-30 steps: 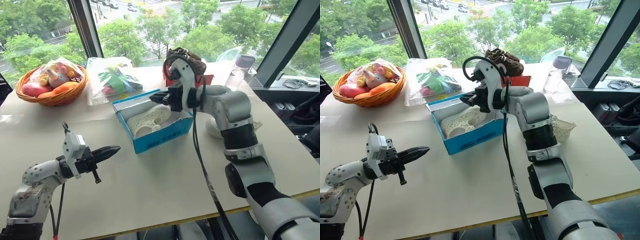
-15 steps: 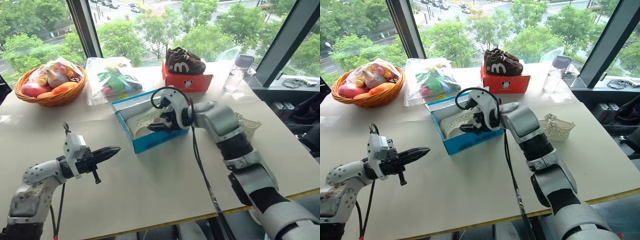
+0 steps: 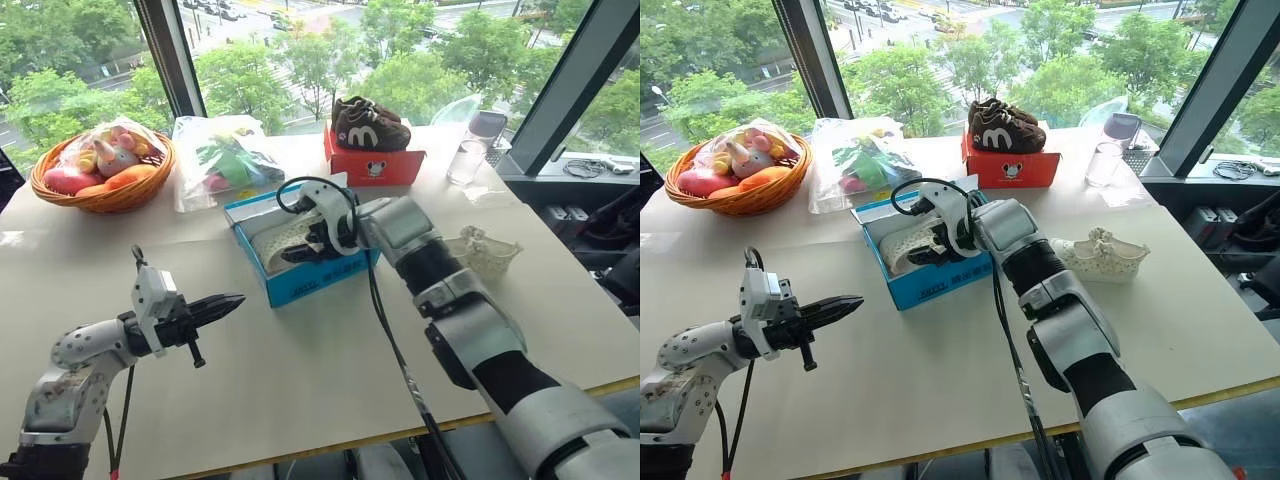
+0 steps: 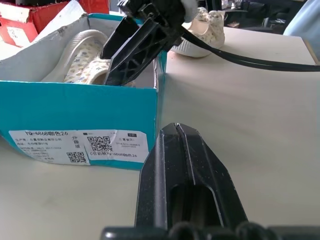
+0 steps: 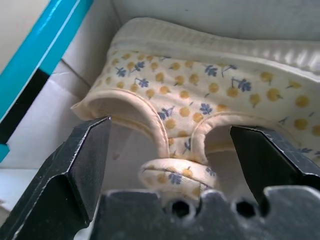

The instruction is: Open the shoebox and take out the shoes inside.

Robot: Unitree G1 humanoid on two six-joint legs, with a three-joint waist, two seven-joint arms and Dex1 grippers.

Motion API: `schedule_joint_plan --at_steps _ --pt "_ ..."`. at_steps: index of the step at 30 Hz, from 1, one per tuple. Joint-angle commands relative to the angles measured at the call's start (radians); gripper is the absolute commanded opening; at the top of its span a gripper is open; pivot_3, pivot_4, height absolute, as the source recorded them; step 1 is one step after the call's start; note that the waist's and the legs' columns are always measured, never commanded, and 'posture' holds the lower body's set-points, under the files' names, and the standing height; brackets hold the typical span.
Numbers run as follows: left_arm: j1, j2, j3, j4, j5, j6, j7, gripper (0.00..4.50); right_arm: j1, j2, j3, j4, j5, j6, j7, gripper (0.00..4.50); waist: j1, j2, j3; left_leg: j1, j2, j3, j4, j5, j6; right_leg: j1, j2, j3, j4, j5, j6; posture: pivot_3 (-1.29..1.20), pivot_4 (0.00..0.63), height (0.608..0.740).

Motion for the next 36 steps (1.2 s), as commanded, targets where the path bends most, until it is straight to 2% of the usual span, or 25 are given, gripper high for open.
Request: schedule_joint_plan --at_steps 1,3,4,7,12,13,20,26,32,33,34,36 --pt "-0.015 0.001 0.006 -0.010 -0.002 -0.020 -0.002 0.00 0.029 0.017 0.007 0.124 -0.066 -0.066 -0.047 4.41 0.000 0.000 0.000 0.005 0.000 0.000 0.000 0.000 0.000 0.005 0.000 0.000 -0.001 -0.003 0.004 0.00 0.150 0.740" --pt "-0.015 0.001 0.008 -0.011 -0.005 -0.018 -0.001 0.00 0.028 0.024 -0.005 0.137 -0.072 -0.090 -0.051 4.41 0.000 -0.001 -0.002 0.009 0.000 0.000 0.000 0.000 0.000 0.009 0.000 0.000 -0.001 -0.003 0.005 0.00 0.150 0.740" --pt "-0.014 0.001 0.009 -0.011 -0.006 -0.017 -0.001 0.00 0.028 0.023 -0.008 0.137 -0.076 -0.109 -0.051 4.17 0.000 -0.002 -0.002 0.010 0.000 0.000 0.000 0.000 0.000 0.010 0.000 0.000 -0.001 -0.003 0.005 0.00 0.150 0.740" --pt "-0.012 0.002 0.010 -0.015 -0.008 -0.015 -0.001 0.00 0.023 0.019 -0.017 0.132 -0.081 -0.129 -0.045 3.37 0.001 -0.002 -0.002 0.010 0.000 0.000 0.000 0.000 0.000 0.010 0.000 0.000 -0.001 -0.003 0.005 0.00 0.150 0.740" --pt "-0.020 0.002 0.005 -0.010 -0.006 -0.013 -0.002 0.00 0.026 0.026 -0.029 0.110 -0.070 -0.102 -0.019 1.61 0.005 -0.002 -0.002 0.009 0.000 0.000 0.000 0.000 0.000 0.009 0.000 0.000 -0.001 -0.004 0.005 0.00 0.150 0.740" --pt "-0.023 0.002 0.003 -0.007 -0.004 -0.014 -0.003 0.00 0.030 0.028 -0.029 0.101 -0.069 -0.097 -0.016 1.39 0.005 -0.002 -0.002 0.008 0.000 0.000 0.000 0.000 0.000 0.009 0.000 0.000 -0.002 -0.004 0.005 0.00 0.150 0.740" --pt "-0.035 0.006 0.001 0.003 -0.003 -0.013 -0.009 0.00 0.047 0.029 -0.059 0.046 -0.054 -0.071 -0.003 1.39 0.002 -0.002 -0.002 0.008 0.000 0.000 -0.001 0.000 0.000 0.009 0.000 0.000 -0.002 -0.004 0.005 0.00 0.150 0.740" --pt "-0.032 0.008 0.008 0.000 -0.004 -0.013 -0.006 0.00 0.061 0.019 -0.189 -0.117 0.031 -0.022 -0.023 1.39 0.003 -0.002 -0.002 0.006 0.000 0.000 -0.001 0.000 0.000 0.007 0.000 0.000 -0.002 -0.004 0.005 0.00 0.150 0.740" --pt "-0.023 0.013 0.018 -0.007 -0.010 -0.008 -0.005 0.00 0.122 0.015 -0.330 -0.301 0.109 -0.006 -0.115 1.39 0.003 -0.001 -0.001 -0.004 0.000 -0.001 -0.001 0.000 0.000 -0.003 0.000 0.000 -0.002 -0.003 0.004 0.00 0.150 0.740" --pt "-0.022 0.014 0.018 -0.007 -0.011 -0.008 -0.005 0.00 0.135 0.015 -0.343 -0.323 0.118 0.000 -0.127 1.39 0.003 -0.001 -0.001 -0.008 0.000 -0.001 -0.001 0.000 0.000 -0.006 0.000 0.000 -0.001 -0.003 0.004 0.00 0.150 0.740" --pt "-0.022 0.016 0.019 -0.007 -0.011 -0.007 -0.005 0.00 0.147 0.017 -0.351 -0.343 0.126 0.002 -0.135 1.39 0.003 -0.001 -0.001 -0.010 0.000 -0.001 -0.001 0.000 0.000 -0.009 0.000 0.000 0.000 0.001 -0.003 0.00 0.150 0.740" --pt "-0.023 0.019 0.021 -0.006 -0.014 -0.005 -0.007 0.00 0.181 0.019 -0.374 -0.377 0.140 0.001 -0.163 1.39 0.003 -0.001 -0.001 -0.011 0.000 -0.001 -0.001 0.000 0.000 -0.010 0.000 0.000 0.000 0.002 -0.004 0.00 0.150 0.740"
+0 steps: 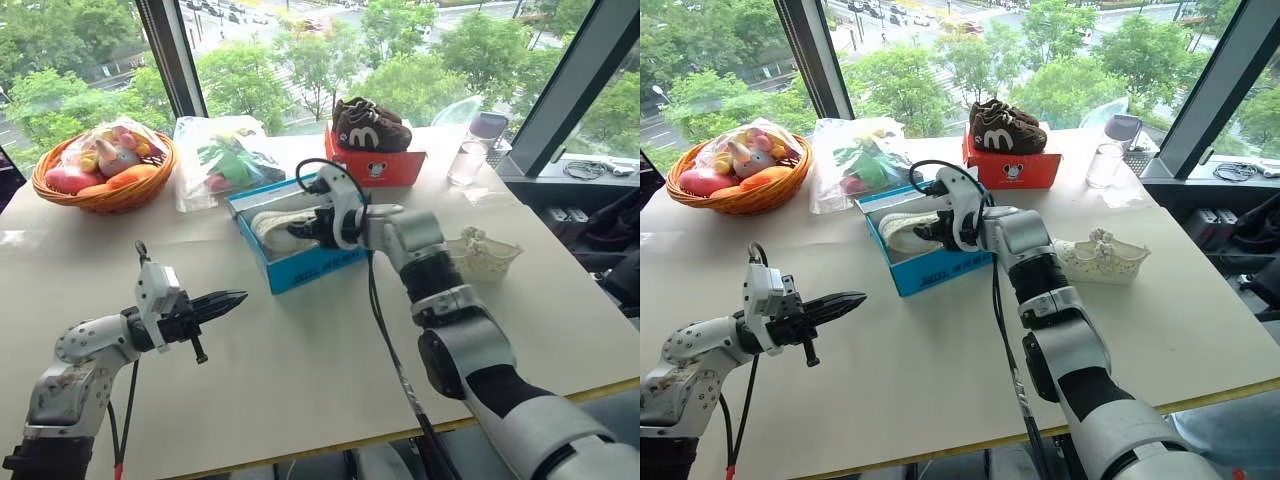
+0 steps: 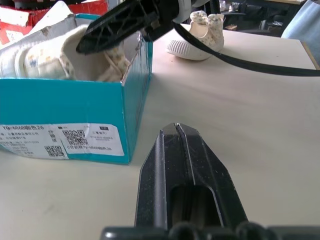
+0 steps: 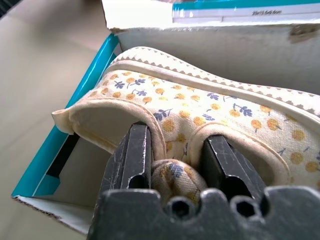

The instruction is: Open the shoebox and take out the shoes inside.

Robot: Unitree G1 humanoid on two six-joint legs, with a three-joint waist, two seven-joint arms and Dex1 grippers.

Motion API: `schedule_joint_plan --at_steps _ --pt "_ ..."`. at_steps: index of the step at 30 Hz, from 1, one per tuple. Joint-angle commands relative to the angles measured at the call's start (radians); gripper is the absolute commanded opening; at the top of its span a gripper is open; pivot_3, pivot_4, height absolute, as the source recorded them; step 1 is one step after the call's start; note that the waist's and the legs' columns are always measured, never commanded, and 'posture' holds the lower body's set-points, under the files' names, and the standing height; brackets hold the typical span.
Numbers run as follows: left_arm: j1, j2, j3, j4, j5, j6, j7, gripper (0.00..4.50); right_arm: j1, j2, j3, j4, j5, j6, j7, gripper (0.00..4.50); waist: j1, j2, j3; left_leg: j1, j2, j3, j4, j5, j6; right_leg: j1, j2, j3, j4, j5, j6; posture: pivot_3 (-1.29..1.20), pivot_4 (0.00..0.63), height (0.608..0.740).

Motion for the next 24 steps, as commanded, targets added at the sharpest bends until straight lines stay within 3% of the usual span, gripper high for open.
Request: schedule_joint_plan --at_steps 1,10,24 --pt "-0.002 0.018 0.028 -0.022 -0.011 -0.007 -0.004 0.00 0.032 -0.001 -0.043 -0.117 0.039 -0.018 -0.035 1.39 -0.001 0.000 0.000 0.000 0.000 0.000 0.000 0.000 0.000 0.000 0.000 0.000 0.000 0.000 0.000 0.00 0.150 0.740" --pt "-0.017 0.030 0.026 -0.012 -0.014 -0.007 -0.010 0.00 0.097 -0.017 -0.044 -0.252 0.036 -0.120 -0.087 1.39 -0.002 0.002 0.002 0.000 0.000 0.000 0.000 0.000 0.000 0.000 0.000 0.000 0.000 0.000 0.000 0.00 0.150 0.740" --pt "-0.036 0.029 0.019 0.009 -0.007 -0.016 -0.022 0.00 0.066 -0.036 -0.044 -0.355 -0.004 -0.378 -0.205 1.39 -0.002 0.003 0.003 0.000 0.000 0.000 0.000 0.000 0.000 0.000 0.000 0.000 -0.001 0.000 0.000 0.00 0.150 0.740"
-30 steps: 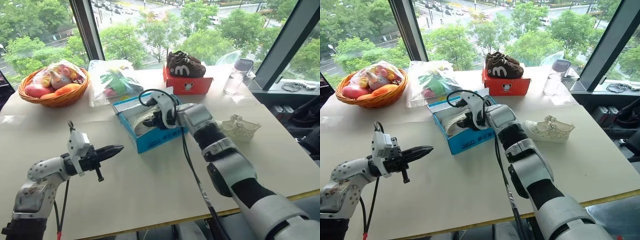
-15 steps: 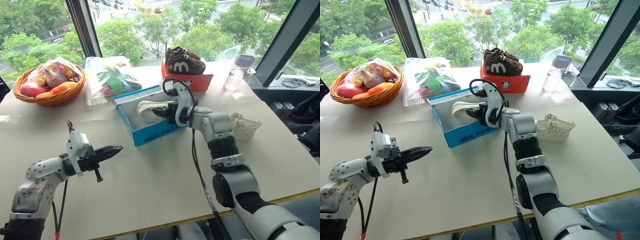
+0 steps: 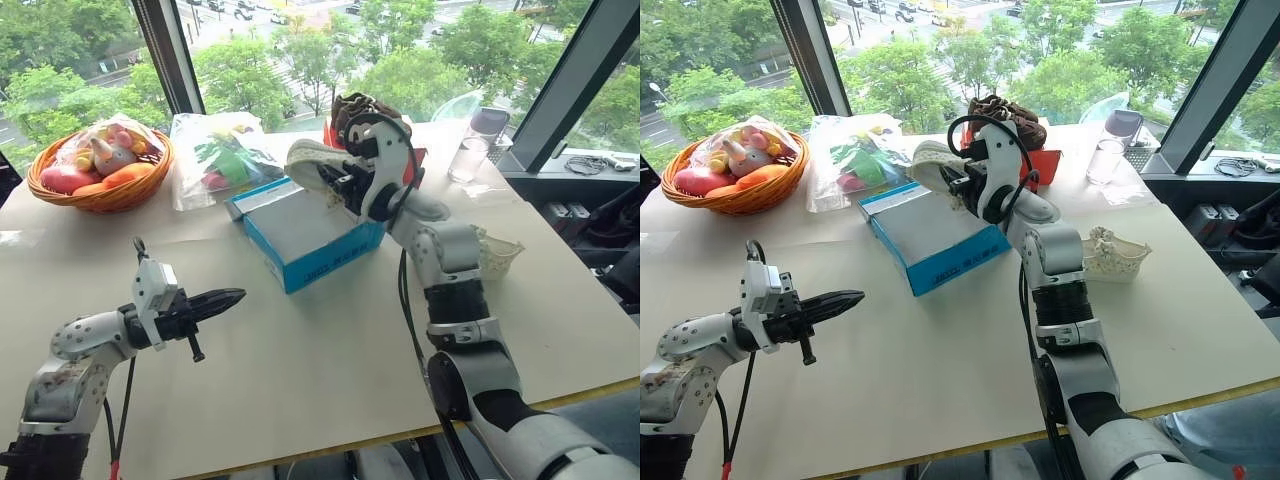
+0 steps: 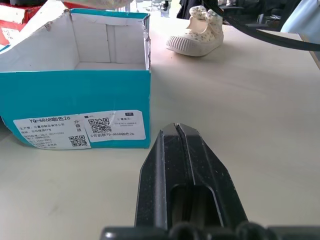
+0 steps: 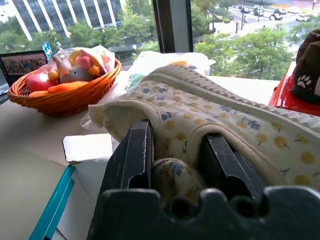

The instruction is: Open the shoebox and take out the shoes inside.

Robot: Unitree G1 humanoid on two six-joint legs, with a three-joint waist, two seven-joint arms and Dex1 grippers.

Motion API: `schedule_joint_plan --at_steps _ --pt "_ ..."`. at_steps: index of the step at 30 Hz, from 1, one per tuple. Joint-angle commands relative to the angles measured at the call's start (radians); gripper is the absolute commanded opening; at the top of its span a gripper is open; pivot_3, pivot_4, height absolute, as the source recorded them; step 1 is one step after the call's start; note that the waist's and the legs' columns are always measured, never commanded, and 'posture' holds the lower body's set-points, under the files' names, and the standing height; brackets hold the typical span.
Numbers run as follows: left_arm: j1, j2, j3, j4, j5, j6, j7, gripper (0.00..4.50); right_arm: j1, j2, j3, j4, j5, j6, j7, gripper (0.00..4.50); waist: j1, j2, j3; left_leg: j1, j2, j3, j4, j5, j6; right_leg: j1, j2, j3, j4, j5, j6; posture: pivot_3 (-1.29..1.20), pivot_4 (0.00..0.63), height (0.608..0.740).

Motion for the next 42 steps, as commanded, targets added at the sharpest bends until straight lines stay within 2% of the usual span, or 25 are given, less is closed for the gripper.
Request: schedule_joint_plan --at_steps 1,2,5,7,8,13,20,24,28,32,33,36,39,42 --pt "-0.017 0.010 0.019 -0.005 -0.005 -0.017 -0.007 0.00 -0.043 -0.020 -0.012 -0.078 -0.019 -0.093 -0.032 1.39 0.000 0.000 0.000 0.000 0.000 0.000 0.000 0.000 0.000 0.000 0.000 0.000 0.000 0.000 0.000 0.00 0.150 0.740" --pt "-0.017 0.010 0.019 -0.004 -0.005 -0.017 -0.008 0.00 -0.042 -0.022 -0.013 -0.079 -0.022 -0.099 -0.038 1.39 0.000 0.000 0.000 0.000 0.000 0.000 0.000 0.000 0.000 0.000 0.000 0.000 0.000 0.000 0.000 0.00 0.150 0.740" --pt "-0.016 0.011 0.018 -0.002 -0.005 -0.017 -0.011 0.00 -0.025 -0.032 -0.019 -0.105 -0.016 -0.100 -0.051 0.72 0.000 0.000 0.000 0.000 0.000 0.000 0.000 0.000 0.000 0.000 0.000 0.000 0.000 0.000 0.000 0.00 0.150 0.740" --pt "-0.018 0.011 0.017 0.000 -0.005 -0.017 -0.013 0.00 -0.010 -0.041 -0.028 -0.137 -0.006 -0.091 -0.057 0.11 0.000 0.000 0.000 0.000 0.000 0.000 0.000 0.000 0.000 0.000 0.000 0.000 0.000 0.000 0.000 0.00 0.150 0.740" --pt "-0.019 0.010 0.016 0.001 -0.004 -0.018 -0.014 0.00 -0.003 -0.049 -0.034 -0.157 0.000 -0.085 -0.061 0.01 0.001 0.000 0.000 0.000 0.000 0.000 0.000 0.000 0.000 0.000 0.000 0.000 0.000 0.000 0.000 0.00 0.150 0.740" --pt "-0.037 0.008 0.002 0.018 0.000 -0.019 -0.026 0.00 0.026 -0.094 -0.113 -0.243 0.054 -0.041 -0.085 0.01 0.004 0.000 0.000 0.000 0.000 0.000 0.000 0.000 0.000 0.000 0.000 0.000 0.000 0.000 0.000 0.00 0.150 0.740" --pt "-0.058 0.007 -0.012 0.040 0.003 -0.017 -0.049 0.00 0.108 -0.236 -0.249 -0.422 0.138 0.112 -0.121 0.01 0.010 0.001 0.001 -0.001 0.000 0.000 0.000 0.000 0.000 0.000 -0.001 0.000 -0.001 0.000 0.000 0.00 0.150 0.740" --pt "-0.077 0.002 -0.032 0.061 0.010 -0.019 -0.066 0.00 0.158 -0.368 -0.370 -0.571 0.246 0.348 -0.135 0.01 0.010 0.003 0.002 0.000 0.000 0.000 0.000 0.000 0.000 0.000 0.000 0.000 0.000 0.000 0.000 0.00 0.150 0.740" --pt "-0.098 -0.004 -0.048 0.078 0.016 -0.019 -0.077 0.00 0.080 -0.428 -0.498 -0.622 0.405 0.626 -0.189 0.01 0.001 0.006 0.004 0.000 -0.001 0.001 0.000 0.000 0.000 0.001 0.000 0.001 0.000 0.000 0.001 0.00 0.150 0.740" --pt "-0.116 -0.013 -0.065 0.092 0.022 -0.019 -0.086 0.00 -0.060 -0.510 -0.584 -0.583 0.552 0.956 -0.160 0.01 -0.002 0.008 0.006 0.001 -0.001 0.002 0.000 0.001 0.001 0.001 0.000 0.003 0.001 -0.002 0.003 0.00 0.150 0.740" --pt "-0.118 -0.016 -0.070 0.095 0.023 -0.018 -0.088 0.00 -0.064 -0.572 -0.581 -0.533 0.640 1.017 -0.134 0.01 -0.001 0.009 0.006 0.002 0.000 0.002 0.000 0.001 0.001 0.001 0.000 0.002 0.001 -0.003 0.005 0.00 0.150 0.740" --pt "-0.121 -0.024 -0.078 0.100 0.025 -0.020 -0.090 0.00 0.003 -0.716 -0.554 -0.404 0.862 1.068 -0.124 0.01 0.010 0.008 0.006 0.001 -0.001 0.001 0.000 0.001 0.002 0.002 0.000 0.002 -0.001 -0.004 0.007 0.00 0.150 0.740" --pt "-0.117 -0.034 -0.089 0.103 0.035 -0.031 -0.090 0.00 0.090 -0.810 -0.521 -0.297 1.038 1.068 -0.165 0.01 0.014 0.006 0.006 0.000 -0.001 0.001 0.000 0.001 0.002 0.004 -0.001 0.002 -0.005 -0.004 0.007 0.00 0.150 0.740" --pt "-0.110 -0.046 -0.096 0.097 0.036 -0.030 -0.087 0.00 0.246 -0.886 -0.473 -0.267 1.120 1.068 -0.183 0.01 0.024 0.006 0.006 0.000 -0.002 0.002 0.001 0.000 0.002 0.004 -0.002 0.003 -0.005 -0.003 0.008 0.00 0.150 0.740"
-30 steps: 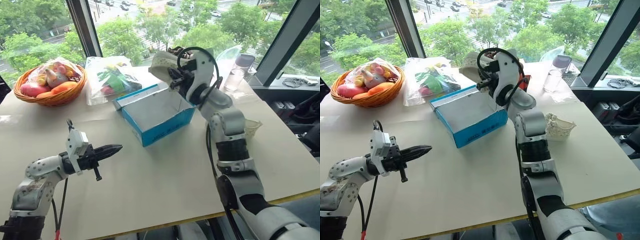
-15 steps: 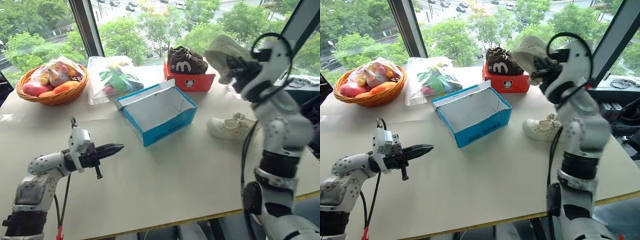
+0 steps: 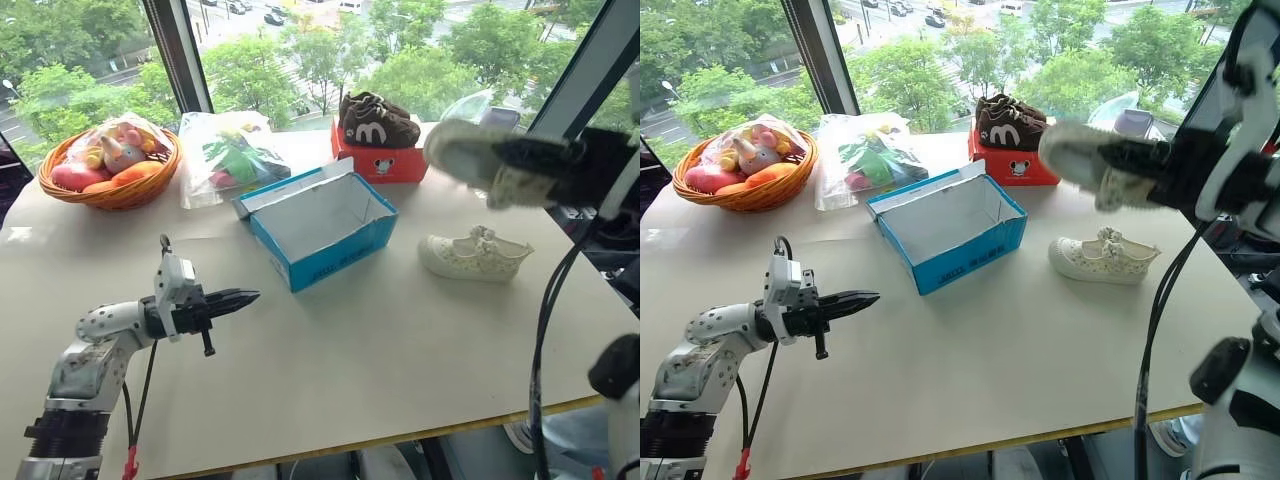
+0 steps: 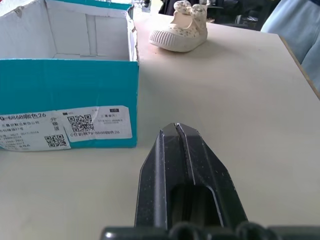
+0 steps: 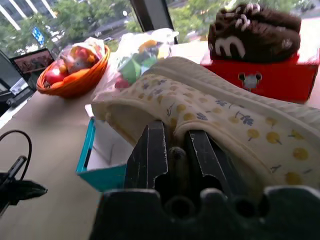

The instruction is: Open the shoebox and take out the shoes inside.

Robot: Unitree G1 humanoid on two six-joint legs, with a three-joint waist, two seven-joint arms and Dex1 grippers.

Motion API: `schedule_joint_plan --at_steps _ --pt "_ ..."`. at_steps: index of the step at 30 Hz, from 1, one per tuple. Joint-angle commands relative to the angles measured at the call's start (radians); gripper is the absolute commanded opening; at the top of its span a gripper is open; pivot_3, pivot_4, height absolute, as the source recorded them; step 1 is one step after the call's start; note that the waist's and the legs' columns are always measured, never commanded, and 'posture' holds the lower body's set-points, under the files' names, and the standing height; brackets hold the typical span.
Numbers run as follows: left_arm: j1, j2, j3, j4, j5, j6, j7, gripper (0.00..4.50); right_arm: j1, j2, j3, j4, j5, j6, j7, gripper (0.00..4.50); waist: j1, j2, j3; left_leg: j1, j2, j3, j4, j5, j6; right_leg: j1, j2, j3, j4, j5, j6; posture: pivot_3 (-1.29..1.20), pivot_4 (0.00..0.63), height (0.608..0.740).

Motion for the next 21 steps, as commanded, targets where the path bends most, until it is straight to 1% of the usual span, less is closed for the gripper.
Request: schedule_joint_plan --at_steps 1,4,8,13,21 --pt "0.002 -0.007 -0.003 -0.024 0.000 -0.024 -0.003 0.00 0.088 -0.064 0.027 0.008 0.094 0.007 -0.032 0.01 0.003 0.000 0.000 0.000 0.000 0.000 0.000 0.000 0.000 0.000 0.000 0.000 0.000 0.000 0.000 0.00 0.150 0.740" --pt "0.003 -0.012 -0.005 -0.029 0.000 -0.021 0.001 0.00 0.150 -0.054 0.042 0.013 0.075 0.007 -0.050 0.01 0.001 0.000 0.000 0.000 0.000 0.001 0.000 0.000 0.000 -0.001 0.001 0.001 0.001 -0.001 0.001 0.00 0.150 0.740" --pt "0.005 -0.014 -0.003 -0.034 -0.001 -0.017 0.003 0.00 0.238 -0.016 0.089 -0.009 0.040 0.007 -0.033 0.01 0.002 0.000 0.000 0.002 0.001 0.001 0.001 0.000 0.000 0.000 0.001 0.001 0.002 -0.001 0.002 0.00 0.150 0.740" --pt "0.013 -0.013 -0.001 -0.045 0.000 -0.016 0.007 0.00 0.268 0.019 0.165 0.062 -0.087 -0.033 -0.017 0.01 0.003 0.000 0.000 0.002 0.000 0.001 0.002 0.000 0.000 0.000 0.001 0.002 0.002 0.000 0.003 0.00 0.150 0.740" --pt "0.028 -0.009 0.004 -0.061 -0.004 -0.012 0.015 0.00 0.281 0.025 0.275 0.130 -0.267 -0.108 0.085 0.01 0.005 0.000 0.000 0.002 0.000 0.001 0.002 0.000 0.000 0.001 0.001 0.002 0.002 0.000 0.003 0.00 0.150 0.740"
